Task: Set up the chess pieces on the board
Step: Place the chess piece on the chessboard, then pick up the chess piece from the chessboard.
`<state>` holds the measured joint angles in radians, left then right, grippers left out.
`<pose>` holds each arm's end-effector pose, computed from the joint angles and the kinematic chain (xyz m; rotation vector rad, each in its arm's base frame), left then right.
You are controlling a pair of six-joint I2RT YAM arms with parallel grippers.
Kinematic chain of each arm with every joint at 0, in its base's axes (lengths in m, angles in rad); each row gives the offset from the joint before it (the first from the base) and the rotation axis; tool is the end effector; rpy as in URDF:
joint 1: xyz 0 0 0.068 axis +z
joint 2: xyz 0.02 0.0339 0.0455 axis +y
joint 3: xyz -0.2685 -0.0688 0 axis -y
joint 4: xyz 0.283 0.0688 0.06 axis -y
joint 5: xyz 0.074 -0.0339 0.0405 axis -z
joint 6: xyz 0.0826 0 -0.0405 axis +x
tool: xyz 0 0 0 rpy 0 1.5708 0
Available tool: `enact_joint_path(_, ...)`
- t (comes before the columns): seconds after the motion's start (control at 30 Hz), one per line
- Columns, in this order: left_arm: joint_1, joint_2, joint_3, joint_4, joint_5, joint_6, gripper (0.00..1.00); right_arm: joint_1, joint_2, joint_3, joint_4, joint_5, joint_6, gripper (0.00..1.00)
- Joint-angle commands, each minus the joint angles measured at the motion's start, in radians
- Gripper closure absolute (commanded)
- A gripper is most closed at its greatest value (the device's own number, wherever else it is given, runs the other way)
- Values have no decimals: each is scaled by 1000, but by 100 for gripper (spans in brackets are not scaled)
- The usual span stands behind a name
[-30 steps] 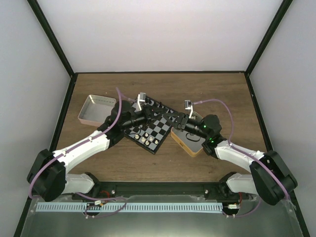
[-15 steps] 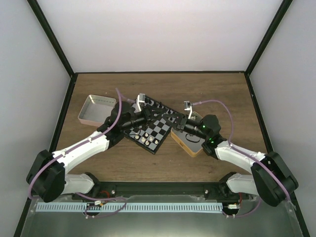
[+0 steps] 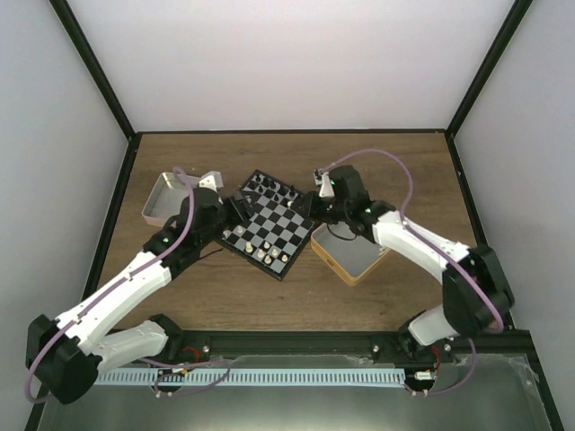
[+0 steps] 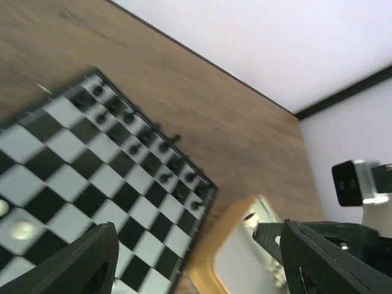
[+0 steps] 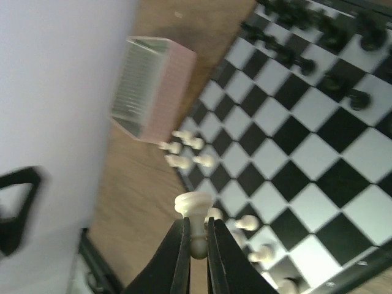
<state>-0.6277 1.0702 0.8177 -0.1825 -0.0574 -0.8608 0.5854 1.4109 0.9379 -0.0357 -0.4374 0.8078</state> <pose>0.2634 -0.1853 0.2705 -0.2851 2.1012 -0.8715 0.3028 0.2427 0.2306 -0.0428 2.3000 1.2484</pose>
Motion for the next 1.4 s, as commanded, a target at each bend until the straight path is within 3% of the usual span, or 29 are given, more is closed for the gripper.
enact_joint_path(0.0, 23, -72, 49, -179, -221, 178, 25, 23, 145, 186, -456, 158, -280, 99)
enact_joint_path(0.23, 37, -102, 47, -223, -246, 256, 24, 93, 348, 413, -759, 330, -439, 99)
enact_joint_path(0.67, 54, -95, -1, -176, -209, 296, 24, 213, 555, 610, -956, 458, -518, 99)
enact_joint_path(0.87, 60, -96, -10, -170, -197, 306, 24, 223, 602, 672, -979, 454, -528, 94)
enact_joint_path(1.03, 67, -99, -9, -181, -207, 301, 24, 226, 612, 701, -980, 456, -524, 77)
enact_joint_path(1.37, 75, -104, -11, -178, -196, 303, 24, 227, 567, 616, -891, 432, -448, 76)
